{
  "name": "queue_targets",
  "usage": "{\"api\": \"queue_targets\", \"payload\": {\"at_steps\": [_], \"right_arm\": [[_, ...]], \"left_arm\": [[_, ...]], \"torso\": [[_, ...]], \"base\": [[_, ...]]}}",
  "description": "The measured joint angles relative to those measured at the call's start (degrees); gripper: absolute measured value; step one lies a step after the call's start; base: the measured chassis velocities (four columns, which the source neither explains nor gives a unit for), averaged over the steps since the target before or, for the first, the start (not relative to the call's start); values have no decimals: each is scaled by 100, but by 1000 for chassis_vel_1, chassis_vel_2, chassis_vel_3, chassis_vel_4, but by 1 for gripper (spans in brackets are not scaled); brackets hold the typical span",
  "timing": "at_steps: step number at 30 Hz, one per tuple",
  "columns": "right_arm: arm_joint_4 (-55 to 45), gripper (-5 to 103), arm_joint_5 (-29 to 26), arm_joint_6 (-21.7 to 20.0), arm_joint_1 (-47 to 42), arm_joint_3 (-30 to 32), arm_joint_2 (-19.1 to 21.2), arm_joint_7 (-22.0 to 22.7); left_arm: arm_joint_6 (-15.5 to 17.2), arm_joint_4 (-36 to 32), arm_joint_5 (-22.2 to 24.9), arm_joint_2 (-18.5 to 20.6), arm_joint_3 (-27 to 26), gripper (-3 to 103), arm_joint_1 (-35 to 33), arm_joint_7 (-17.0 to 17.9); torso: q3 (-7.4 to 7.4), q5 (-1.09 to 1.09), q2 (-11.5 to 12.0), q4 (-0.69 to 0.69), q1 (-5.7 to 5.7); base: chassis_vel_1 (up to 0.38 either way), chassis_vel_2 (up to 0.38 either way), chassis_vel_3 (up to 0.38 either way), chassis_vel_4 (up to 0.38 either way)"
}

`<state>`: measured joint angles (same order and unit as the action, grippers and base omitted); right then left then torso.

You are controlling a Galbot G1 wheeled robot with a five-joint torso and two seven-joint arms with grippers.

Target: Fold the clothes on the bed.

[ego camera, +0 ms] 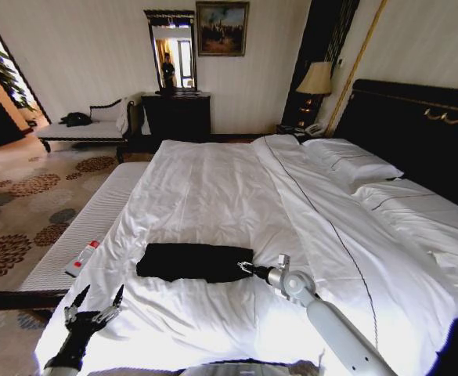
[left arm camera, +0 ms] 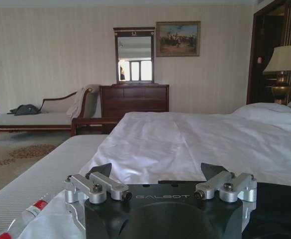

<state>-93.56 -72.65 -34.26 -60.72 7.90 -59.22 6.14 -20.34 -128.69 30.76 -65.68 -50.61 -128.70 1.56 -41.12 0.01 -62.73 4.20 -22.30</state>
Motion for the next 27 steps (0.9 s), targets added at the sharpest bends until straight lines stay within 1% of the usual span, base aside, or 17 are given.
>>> {"api": "queue_targets", "payload": {"at_steps": [2,3,5,6,7,8,9,10,21,27], "right_arm": [[-32,29,2,-1,-15,14,-3,1],[-32,29,2,-1,-15,14,-3,1],[-80,19,30,-4,-24,25,-9,1],[-98,19,37,-4,-26,29,-9,1],[-120,14,41,-4,-28,37,-9,2],[-120,14,41,-4,-28,37,-9,2],[-143,8,42,-5,-33,49,-9,8],[-183,6,37,-5,-49,66,-8,25],[-597,6,-25,-8,-186,140,35,162],[-845,6,69,-10,-408,392,199,187]], "left_arm": [[0,0,0,0,0,100,0,0],[0,0,0,0,0,100,0,0],[0,0,0,0,0,100,0,0],[0,0,0,0,0,100,0,0],[0,0,0,0,0,100,0,0],[0,0,0,0,0,100,0,0],[0,0,0,0,0,100,0,0],[0,0,0,0,0,100,0,0],[0,0,0,0,0,100,0,0],[0,0,0,0,1,100,0,1]], "torso": [[0,0,0,0,0],[0,0,0,0,0],[0,1,0,0,0],[0,0,0,0,0],[0,0,0,0,0],[0,0,0,0,0],[0,0,0,0,0],[0,0,0,0,0],[1,0,0,0,0],[1,0,0,0,0]], "base": [[0,0,0,0],[0,0,0,0],[0,0,0,0],[0,0,0,0],[0,0,0,0],[0,0,0,0],[0,0,0,0],[0,0,0,0],[0,0,0,0],[0,0,0,0]]}}
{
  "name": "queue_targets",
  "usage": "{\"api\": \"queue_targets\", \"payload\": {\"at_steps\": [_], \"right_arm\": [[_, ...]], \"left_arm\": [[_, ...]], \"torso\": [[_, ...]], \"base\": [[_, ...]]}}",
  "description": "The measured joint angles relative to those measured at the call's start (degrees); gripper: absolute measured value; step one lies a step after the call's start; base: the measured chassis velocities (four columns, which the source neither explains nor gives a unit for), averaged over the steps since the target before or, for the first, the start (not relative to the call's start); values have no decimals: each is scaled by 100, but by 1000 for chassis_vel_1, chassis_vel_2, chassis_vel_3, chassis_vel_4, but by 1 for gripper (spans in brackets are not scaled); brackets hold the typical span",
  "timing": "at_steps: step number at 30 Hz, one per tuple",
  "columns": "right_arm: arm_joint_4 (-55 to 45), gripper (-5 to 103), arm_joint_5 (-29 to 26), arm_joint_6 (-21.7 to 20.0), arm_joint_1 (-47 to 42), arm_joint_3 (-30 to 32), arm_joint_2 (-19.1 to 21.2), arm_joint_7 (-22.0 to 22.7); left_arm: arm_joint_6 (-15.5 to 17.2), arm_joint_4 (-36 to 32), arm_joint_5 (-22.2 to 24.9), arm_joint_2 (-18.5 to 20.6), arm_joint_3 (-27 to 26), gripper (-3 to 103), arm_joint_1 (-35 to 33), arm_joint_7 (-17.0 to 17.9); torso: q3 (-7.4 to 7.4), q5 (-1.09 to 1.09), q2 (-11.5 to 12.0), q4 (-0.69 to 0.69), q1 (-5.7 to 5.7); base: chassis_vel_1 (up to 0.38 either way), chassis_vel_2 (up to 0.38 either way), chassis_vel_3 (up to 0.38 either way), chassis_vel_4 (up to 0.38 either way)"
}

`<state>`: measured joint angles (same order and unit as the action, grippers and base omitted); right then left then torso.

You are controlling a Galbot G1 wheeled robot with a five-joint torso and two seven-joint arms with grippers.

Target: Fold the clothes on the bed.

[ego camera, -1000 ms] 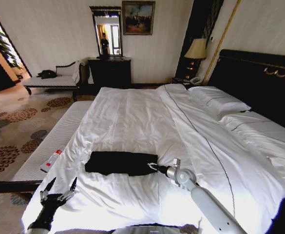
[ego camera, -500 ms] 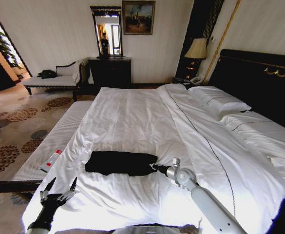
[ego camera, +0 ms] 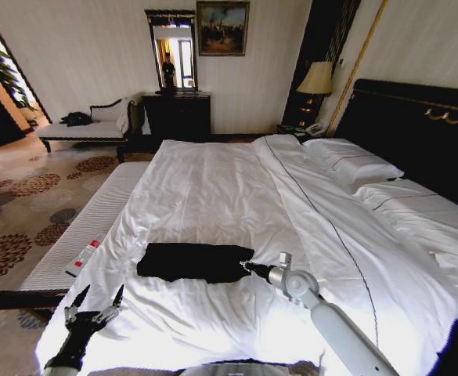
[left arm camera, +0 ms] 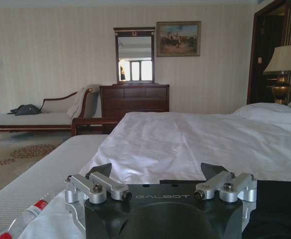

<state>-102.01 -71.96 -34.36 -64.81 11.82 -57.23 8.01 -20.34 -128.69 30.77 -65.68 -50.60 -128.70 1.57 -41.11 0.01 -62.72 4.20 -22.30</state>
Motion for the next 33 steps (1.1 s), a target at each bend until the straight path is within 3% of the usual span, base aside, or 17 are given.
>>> {"api": "queue_targets", "payload": {"at_steps": [9,18,33], "right_arm": [[-322,6,65,49,-390,616,407,101],[-40,6,105,133,-455,1010,822,-39],[110,6,131,275,-245,966,1041,-176]], "left_arm": [[0,0,0,0,0,100,0,0],[0,0,0,0,0,100,0,0],[0,0,0,0,0,100,0,0]], "torso": [[0,-1,-1,1,0],[0,-1,-1,1,0],[0,0,-1,2,0]], "base": [[0,0,0,0],[0,0,0,0],[0,0,0,0]]}}
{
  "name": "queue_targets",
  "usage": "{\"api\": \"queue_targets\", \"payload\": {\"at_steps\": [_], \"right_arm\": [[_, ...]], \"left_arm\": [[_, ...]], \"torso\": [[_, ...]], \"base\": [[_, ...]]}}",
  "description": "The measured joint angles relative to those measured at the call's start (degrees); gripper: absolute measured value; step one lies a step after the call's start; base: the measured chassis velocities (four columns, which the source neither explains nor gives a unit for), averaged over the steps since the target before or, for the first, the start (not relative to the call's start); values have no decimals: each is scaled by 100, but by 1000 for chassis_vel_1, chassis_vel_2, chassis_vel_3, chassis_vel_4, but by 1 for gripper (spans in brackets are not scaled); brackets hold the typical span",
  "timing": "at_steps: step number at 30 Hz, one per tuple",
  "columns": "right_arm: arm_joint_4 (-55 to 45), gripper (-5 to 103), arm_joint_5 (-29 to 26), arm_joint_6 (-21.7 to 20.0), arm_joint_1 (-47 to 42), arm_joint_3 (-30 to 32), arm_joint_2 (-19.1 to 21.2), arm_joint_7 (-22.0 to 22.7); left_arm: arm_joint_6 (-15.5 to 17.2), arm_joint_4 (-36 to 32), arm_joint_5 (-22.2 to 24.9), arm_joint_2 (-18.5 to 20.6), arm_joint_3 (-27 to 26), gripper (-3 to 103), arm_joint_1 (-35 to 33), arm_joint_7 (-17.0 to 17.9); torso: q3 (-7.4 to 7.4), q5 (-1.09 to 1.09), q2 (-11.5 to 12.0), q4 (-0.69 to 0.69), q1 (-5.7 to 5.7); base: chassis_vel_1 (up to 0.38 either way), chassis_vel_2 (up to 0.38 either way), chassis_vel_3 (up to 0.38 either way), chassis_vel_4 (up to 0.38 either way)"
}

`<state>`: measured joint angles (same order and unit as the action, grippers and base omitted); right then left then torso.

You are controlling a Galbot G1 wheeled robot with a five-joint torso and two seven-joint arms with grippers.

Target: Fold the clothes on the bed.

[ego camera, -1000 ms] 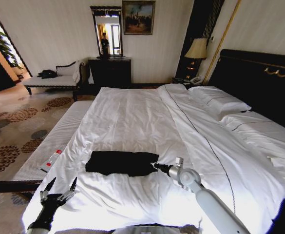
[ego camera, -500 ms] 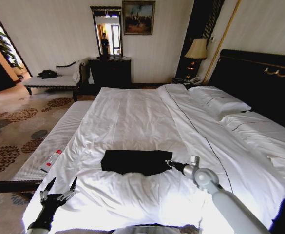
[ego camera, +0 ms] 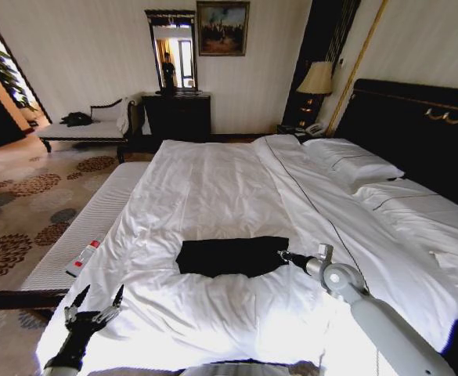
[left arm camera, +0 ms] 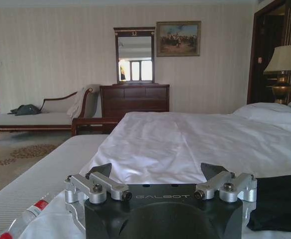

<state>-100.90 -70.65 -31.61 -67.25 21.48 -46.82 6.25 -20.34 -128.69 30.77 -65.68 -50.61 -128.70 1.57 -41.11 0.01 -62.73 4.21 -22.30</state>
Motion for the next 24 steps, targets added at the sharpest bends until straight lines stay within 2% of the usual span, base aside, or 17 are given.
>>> {"api": "queue_targets", "payload": {"at_steps": [4,8,9,14,18,24], "right_arm": [[-282,6,-202,-37,-24,22,53,73],[-851,6,-766,-119,101,-67,79,462],[-851,6,-766,-119,101,-67,79,462],[-1200,6,-1358,-161,681,-585,-204,970],[-1200,6,-1638,-119,1111,-1001,-402,1169],[-1121,6,-1771,-97,1464,-1423,-588,1278]], "left_arm": [[0,0,0,0,0,100,0,0],[0,0,0,0,0,100,0,0],[0,0,0,0,0,100,0,0],[0,0,0,0,0,100,0,0],[0,0,0,0,0,100,0,0],[0,0,0,0,0,100,0,0]], "torso": [[0,-1,0,0,0],[0,-2,0,0,0],[0,-2,0,0,0],[0,-1,0,-1,0],[0,-2,0,-2,0],[0,-2,0,-2,0]], "base": [[0,0,0,0],[0,0,0,0],[0,0,0,0],[0,0,0,0],[0,0,0,0],[0,0,0,0]]}}
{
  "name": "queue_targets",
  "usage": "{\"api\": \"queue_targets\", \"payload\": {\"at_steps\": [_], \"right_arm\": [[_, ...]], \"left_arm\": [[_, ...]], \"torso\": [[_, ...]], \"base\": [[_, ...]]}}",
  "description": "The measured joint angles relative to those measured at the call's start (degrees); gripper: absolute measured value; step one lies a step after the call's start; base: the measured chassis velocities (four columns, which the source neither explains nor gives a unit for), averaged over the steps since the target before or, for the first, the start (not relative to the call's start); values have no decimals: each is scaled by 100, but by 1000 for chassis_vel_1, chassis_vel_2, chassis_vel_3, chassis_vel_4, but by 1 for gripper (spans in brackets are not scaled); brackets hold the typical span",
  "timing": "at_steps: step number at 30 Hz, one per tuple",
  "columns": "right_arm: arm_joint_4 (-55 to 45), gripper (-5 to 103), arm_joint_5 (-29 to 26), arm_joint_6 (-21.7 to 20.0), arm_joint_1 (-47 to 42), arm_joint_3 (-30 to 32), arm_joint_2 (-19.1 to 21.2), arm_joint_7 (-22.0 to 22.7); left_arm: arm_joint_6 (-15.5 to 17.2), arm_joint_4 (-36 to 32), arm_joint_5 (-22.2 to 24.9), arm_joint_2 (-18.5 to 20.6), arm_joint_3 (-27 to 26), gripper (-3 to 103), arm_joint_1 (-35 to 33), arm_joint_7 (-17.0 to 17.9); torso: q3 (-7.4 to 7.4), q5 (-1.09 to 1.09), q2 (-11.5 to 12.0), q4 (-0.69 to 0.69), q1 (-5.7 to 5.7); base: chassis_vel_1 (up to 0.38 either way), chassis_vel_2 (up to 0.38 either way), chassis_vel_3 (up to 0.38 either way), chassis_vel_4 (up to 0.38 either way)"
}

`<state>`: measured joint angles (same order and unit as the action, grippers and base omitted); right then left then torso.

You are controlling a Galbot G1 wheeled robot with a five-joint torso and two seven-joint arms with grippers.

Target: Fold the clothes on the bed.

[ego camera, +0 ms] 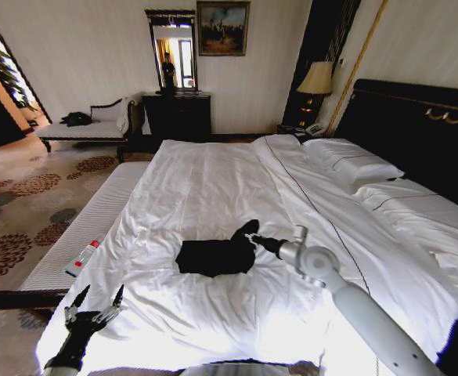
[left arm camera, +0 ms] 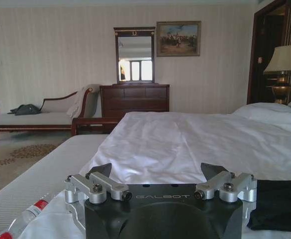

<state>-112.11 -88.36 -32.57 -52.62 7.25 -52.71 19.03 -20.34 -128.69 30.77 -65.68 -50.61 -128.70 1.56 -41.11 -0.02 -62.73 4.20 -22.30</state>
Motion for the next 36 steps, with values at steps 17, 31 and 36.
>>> {"api": "queue_targets", "payload": {"at_steps": [17,31,36], "right_arm": [[878,6,496,98,453,-841,-1131,25],[1056,6,801,78,474,-1170,-1287,-115],[1063,6,748,78,719,-1385,-1424,-79]], "left_arm": [[0,0,0,0,0,100,0,0],[1,0,0,0,0,100,0,0],[0,0,0,0,0,100,0,0]], "torso": [[0,1,1,0,0],[0,1,1,1,0],[0,1,1,0,0]], "base": [[0,0,0,0],[0,0,0,0],[0,0,0,0]]}}
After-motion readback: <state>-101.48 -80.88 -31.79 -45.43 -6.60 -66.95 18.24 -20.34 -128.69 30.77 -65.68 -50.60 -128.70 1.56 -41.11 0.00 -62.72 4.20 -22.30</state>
